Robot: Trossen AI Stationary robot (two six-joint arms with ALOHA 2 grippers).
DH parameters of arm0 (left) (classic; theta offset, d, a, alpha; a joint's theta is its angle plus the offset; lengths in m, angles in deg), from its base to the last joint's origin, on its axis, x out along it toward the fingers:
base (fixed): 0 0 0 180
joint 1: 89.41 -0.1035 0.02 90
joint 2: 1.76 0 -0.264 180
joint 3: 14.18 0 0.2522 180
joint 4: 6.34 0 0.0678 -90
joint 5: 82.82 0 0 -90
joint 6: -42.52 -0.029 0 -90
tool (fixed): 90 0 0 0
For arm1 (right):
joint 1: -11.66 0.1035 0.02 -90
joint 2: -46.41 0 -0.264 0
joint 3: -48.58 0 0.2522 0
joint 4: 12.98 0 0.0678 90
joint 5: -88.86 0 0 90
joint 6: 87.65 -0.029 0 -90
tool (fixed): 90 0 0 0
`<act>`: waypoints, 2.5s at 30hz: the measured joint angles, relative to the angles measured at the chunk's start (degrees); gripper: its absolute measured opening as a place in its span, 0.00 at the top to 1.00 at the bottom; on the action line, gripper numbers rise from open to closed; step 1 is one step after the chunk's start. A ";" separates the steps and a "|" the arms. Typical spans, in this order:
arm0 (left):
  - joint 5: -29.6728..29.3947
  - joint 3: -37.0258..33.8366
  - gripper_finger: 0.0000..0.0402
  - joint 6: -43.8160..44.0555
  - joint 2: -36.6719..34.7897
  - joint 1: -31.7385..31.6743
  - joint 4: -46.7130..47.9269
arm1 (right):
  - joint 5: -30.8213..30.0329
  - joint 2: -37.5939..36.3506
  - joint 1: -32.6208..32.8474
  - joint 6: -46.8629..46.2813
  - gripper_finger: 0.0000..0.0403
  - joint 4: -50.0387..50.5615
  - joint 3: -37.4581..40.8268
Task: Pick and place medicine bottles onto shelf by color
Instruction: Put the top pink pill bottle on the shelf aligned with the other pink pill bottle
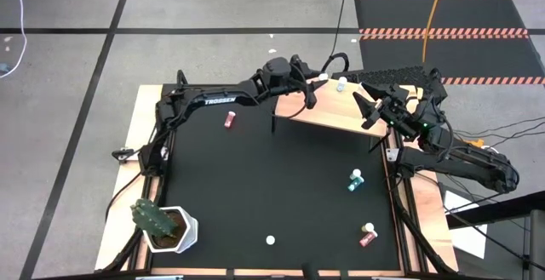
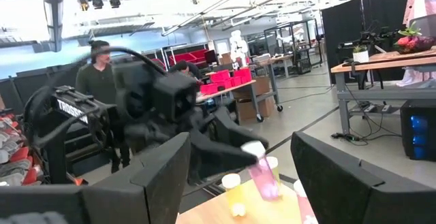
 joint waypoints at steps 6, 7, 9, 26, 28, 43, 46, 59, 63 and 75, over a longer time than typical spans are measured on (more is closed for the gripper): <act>0.01 0.00 0.68 0.85 -3.38 1.28 2.68 | 0.01 0.00 0.00 0.15 0.38 -0.04 0.00; 0.04 0.03 0.68 1.89 -3.56 1.61 2.64 | 0.02 0.00 0.00 0.17 0.38 -0.04 0.00; 0.04 0.09 0.68 5.67 -3.62 2.34 2.79 | 0.02 0.02 0.00 0.17 0.38 -0.04 0.02; -9.17 0.02 0.68 4.33 4.03 6.07 0.36 | 1.49 0.01 0.02 0.24 0.38 -0.64 0.02; -9.24 0.02 0.68 5.75 4.06 5.14 0.14 | 1.49 0.00 0.02 0.24 0.38 -0.66 0.02; -10.84 0.02 0.68 8.51 4.06 1.76 0.17 | 2.95 0.00 0.04 1.64 0.38 -0.68 0.02; -9.73 0.02 0.68 8.66 4.06 2.02 0.17 | 2.94 0.02 0.03 1.75 0.38 -0.68 0.02; -8.14 0.07 0.68 4.45 3.69 2.24 1.62 | 4.09 0.00 0.04 1.75 0.38 -0.63 0.02; -8.15 0.06 0.68 3.11 3.38 2.09 0.16 | 4.39 0.02 0.04 1.75 0.38 -0.61 0.04; -8.15 0.17 0.68 8.14 0.32 2.78 0.34 | 4.33 0.02 0.00 1.74 0.38 -0.44 0.04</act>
